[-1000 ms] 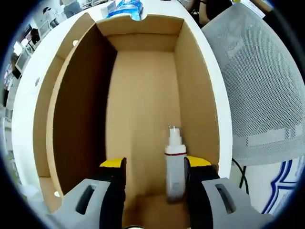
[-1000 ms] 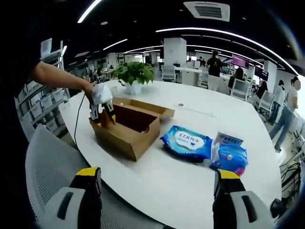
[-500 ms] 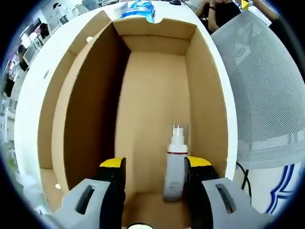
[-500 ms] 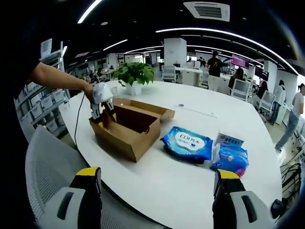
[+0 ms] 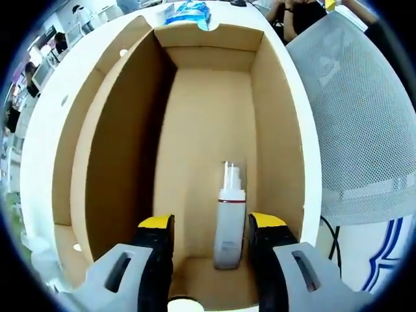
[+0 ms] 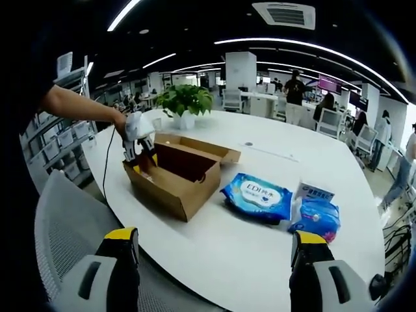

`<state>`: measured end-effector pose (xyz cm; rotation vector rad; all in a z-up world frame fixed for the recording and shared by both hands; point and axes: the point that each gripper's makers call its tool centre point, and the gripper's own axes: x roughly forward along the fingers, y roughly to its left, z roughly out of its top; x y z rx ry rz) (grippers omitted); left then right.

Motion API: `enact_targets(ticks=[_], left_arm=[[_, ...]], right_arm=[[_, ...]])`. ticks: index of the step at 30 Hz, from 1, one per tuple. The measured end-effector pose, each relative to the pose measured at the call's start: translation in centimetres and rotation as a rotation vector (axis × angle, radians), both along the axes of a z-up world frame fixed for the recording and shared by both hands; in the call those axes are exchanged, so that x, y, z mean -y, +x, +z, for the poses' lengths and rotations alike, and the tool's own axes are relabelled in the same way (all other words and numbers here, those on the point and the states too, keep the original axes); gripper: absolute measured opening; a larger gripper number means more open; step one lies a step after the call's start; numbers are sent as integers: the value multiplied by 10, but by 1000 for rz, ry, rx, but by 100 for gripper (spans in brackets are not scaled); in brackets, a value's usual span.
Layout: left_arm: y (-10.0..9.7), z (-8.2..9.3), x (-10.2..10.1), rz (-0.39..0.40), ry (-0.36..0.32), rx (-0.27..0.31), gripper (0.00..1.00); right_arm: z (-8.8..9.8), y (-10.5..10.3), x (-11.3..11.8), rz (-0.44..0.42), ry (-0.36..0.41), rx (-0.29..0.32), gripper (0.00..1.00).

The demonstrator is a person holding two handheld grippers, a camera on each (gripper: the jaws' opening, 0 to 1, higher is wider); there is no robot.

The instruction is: Operate the shoe box by opening the lid, removing the specified soft item, and placing it in the target area until the item is outside and the box remains undamaged.

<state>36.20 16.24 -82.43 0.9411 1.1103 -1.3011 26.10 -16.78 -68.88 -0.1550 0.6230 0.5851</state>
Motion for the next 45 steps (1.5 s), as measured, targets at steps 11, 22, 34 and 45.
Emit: enact_targets(ticks=[11, 22, 34, 45], left_arm=[[-7, -10, -5, -5, 8, -10, 37], [-11, -19, -6, -31, 12, 3, 22], [-7, -25, -4, -8, 2, 31, 20], [-1, -24, -4, 10, 2, 81, 20]], right_arm=[[-1, -2, 0, 2, -2, 0, 97], [2, -1, -4, -5, 17, 4, 95], [6, 1, -6, -16, 35, 6, 94], [8, 2, -9, -16, 42, 8, 92]])
